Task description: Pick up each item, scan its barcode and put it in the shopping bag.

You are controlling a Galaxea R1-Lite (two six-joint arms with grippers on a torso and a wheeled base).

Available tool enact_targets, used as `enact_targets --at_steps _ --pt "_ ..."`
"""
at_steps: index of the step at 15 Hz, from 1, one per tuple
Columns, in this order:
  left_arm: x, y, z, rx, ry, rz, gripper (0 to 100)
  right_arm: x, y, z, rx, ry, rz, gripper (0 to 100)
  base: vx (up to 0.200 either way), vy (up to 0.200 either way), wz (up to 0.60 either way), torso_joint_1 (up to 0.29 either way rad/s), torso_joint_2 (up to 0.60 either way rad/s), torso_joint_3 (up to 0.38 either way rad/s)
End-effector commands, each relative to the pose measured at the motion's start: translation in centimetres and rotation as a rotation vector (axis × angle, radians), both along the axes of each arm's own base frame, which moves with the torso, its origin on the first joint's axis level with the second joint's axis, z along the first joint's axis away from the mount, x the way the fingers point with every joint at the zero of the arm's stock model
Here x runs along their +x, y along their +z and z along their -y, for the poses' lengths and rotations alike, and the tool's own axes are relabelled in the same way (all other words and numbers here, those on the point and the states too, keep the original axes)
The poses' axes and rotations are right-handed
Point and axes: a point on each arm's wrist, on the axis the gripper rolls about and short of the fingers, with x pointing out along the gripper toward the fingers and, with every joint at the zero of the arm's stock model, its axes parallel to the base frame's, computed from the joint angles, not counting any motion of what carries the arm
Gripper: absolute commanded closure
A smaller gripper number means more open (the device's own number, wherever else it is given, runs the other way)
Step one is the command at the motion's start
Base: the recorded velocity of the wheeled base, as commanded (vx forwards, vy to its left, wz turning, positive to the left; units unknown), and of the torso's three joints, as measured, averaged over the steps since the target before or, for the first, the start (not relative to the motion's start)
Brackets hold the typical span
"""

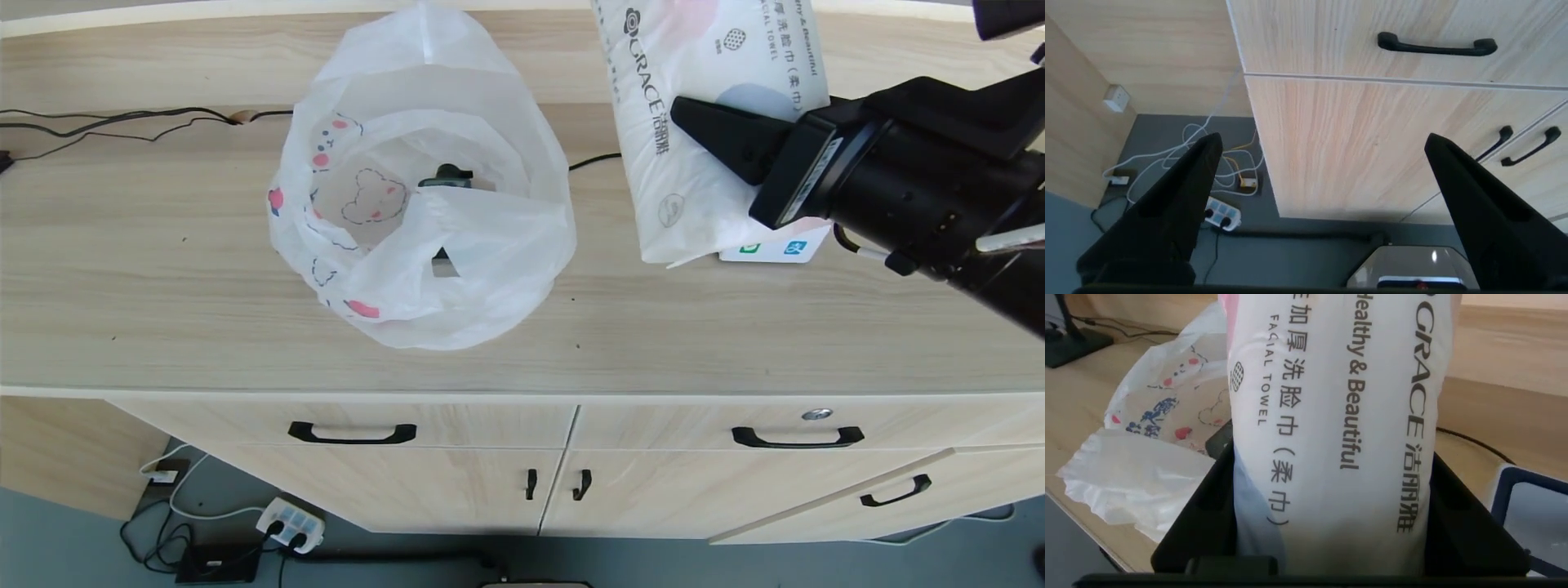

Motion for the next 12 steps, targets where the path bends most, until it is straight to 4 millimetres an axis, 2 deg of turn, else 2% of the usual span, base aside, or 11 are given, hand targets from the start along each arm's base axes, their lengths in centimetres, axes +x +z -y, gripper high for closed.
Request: enact_targets --at_steps 1,8,10,12 --pt "0.0 0.0 0.0 0.001 0.001 0.001 0 0.0 0.0 0.0 0.0 -0.004 0.0 100 0.0 0.0 0.6 -0.002 0.0 0.007" --pt "0.0 0.0 0.0 -0.001 0.001 0.001 0 0.1 1.5 0.4 0.034 -0.013 0.042 100 0.0 0.0 0.6 0.002 0.0 0.004" --pt "0.0 0.0 0.0 -0.001 0.001 0.001 0 0.6 4.6 0.4 0.089 0.008 0.117 100 0.0 0.0 0.0 0.0 0.0 0.0" --pt "0.0 0.0 0.0 -0.001 0.001 0.001 0 1.4 5.2 -0.3 0.073 0.021 0.104 100 0.0 0.0 0.0 0.0 0.0 0.0"
